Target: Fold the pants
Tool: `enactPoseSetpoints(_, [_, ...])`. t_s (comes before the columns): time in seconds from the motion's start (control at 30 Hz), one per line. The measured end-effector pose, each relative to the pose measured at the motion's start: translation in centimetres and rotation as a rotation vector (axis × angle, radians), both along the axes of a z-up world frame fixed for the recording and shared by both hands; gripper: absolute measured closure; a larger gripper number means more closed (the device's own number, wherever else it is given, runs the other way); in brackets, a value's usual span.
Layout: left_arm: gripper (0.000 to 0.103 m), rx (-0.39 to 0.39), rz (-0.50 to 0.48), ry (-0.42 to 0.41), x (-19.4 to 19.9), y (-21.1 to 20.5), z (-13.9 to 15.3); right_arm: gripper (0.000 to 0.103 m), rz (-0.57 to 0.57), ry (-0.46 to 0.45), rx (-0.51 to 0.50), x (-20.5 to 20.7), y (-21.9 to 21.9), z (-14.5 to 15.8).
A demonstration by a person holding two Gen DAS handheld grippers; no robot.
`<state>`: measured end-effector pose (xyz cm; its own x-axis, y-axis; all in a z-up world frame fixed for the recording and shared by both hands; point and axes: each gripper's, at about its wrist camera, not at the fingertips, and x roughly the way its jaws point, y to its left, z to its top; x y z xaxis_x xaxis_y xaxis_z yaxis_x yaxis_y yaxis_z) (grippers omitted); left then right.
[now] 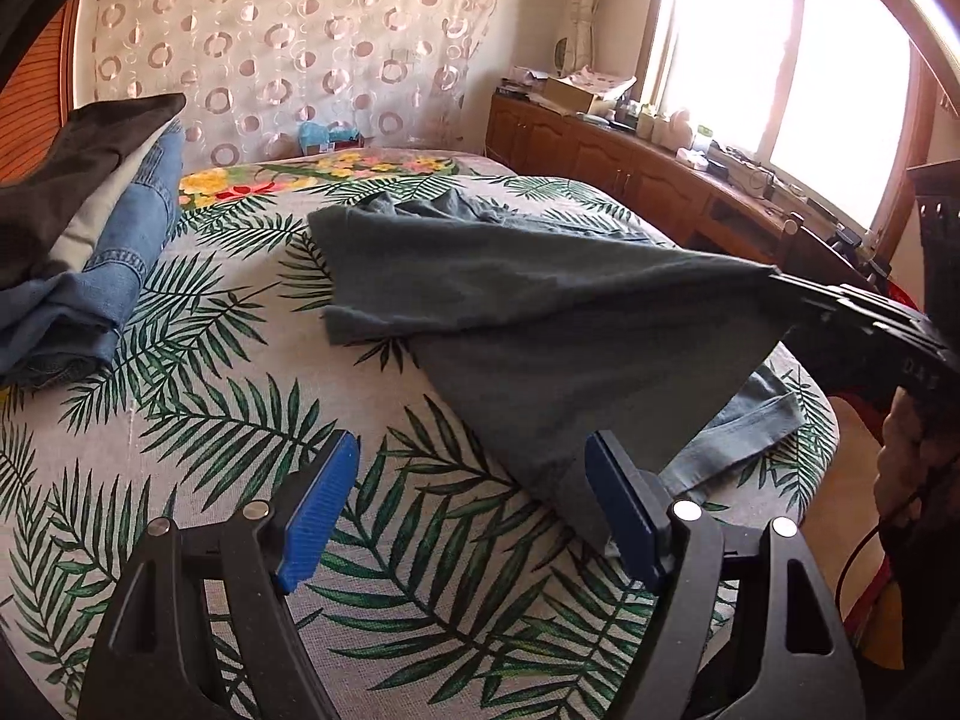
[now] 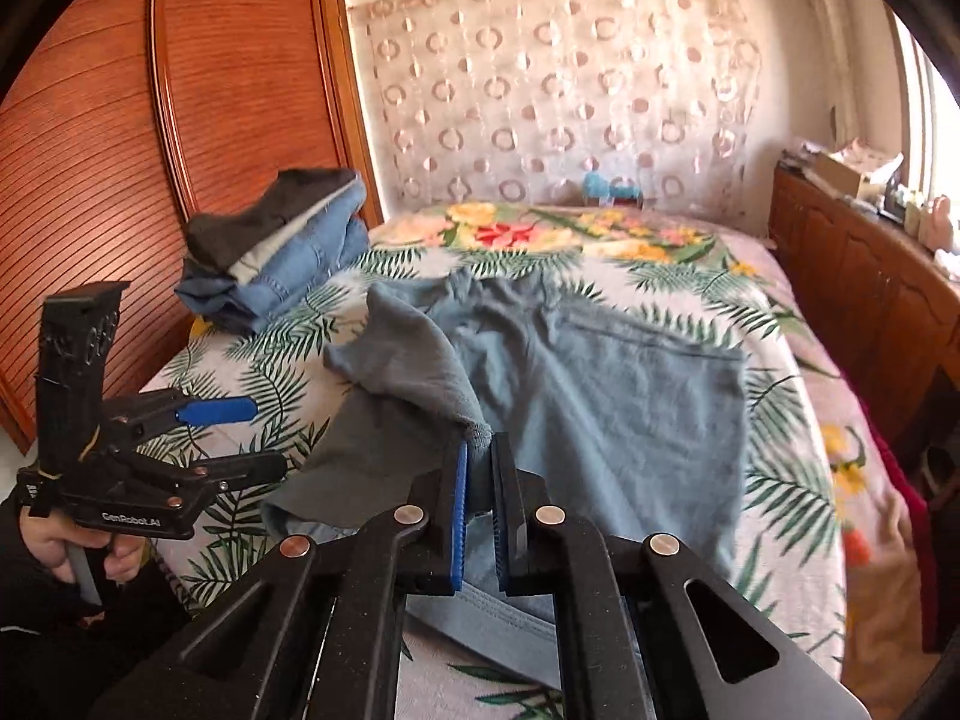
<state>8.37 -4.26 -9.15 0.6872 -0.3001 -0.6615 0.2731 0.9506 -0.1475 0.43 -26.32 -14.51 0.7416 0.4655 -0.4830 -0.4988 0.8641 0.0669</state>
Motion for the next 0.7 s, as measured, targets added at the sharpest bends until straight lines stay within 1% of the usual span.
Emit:
enactPoseSetpoints(0.3, [0.024, 0.002, -0.031, 0.001, 0.1, -1.3, 0.2, 0.096, -0.074, -0.031, 0.009, -2.5, -2.8, -0.3])
enactPoseSetpoints(0.47, [0.024, 0.010, -0.044, 0.003, 0.4, -1.9, 0.3, 0.096, -0.096, -0.018, 0.016, -4.9, -3.3, -0.1])
enactPoseSetpoints(0.7, [0.024, 0.015, -0.067, -0.006, 0.5, -2.9, 0.7, 0.096, -0.122, -0.005, 0.019, -6.2, -3.8, 0.0])
